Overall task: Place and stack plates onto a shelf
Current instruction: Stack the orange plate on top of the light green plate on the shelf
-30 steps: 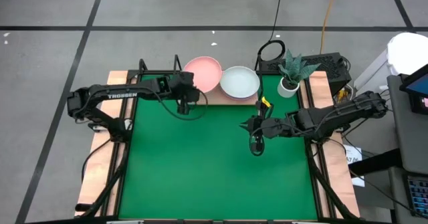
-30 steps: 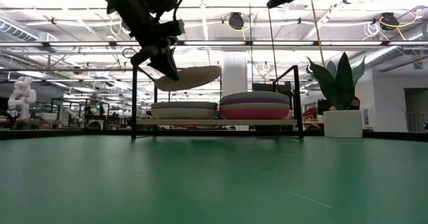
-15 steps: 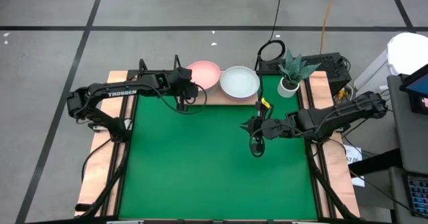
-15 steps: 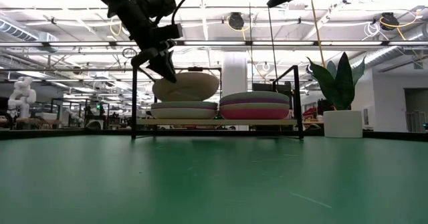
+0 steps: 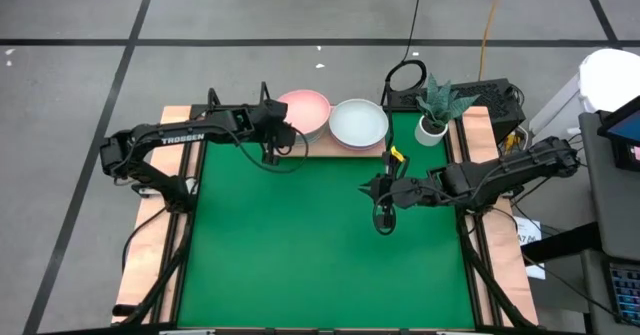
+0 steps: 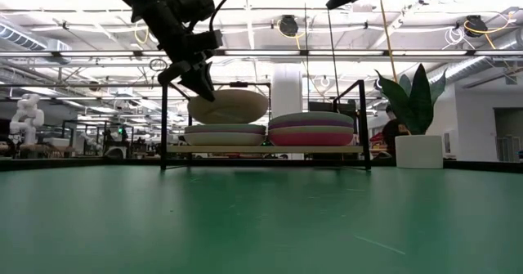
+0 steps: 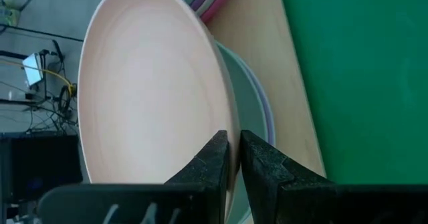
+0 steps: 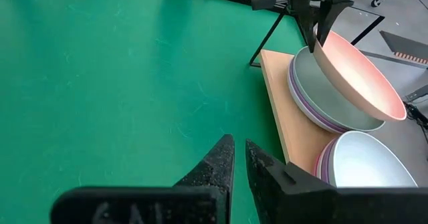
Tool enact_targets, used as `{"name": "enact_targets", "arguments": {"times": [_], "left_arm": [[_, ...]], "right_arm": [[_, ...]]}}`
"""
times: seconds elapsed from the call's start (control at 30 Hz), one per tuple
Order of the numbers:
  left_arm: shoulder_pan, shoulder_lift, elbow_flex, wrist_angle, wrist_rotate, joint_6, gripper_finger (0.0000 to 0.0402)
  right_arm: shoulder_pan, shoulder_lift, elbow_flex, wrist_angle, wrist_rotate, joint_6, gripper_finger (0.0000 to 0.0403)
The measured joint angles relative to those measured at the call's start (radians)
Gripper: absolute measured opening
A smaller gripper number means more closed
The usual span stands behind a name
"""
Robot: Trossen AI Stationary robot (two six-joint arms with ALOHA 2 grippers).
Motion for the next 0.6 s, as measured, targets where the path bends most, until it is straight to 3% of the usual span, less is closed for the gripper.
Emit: {"name": "enact_targets", "arguments": {"times": [0.6], "left_arm": [[-0.001,0.0,0.0,-0.002,-0.052,0.004,0.0043]], "right_arm": [[0.0,0.0,0.0,0.0,-0.003,0.002,0.0022]]}}
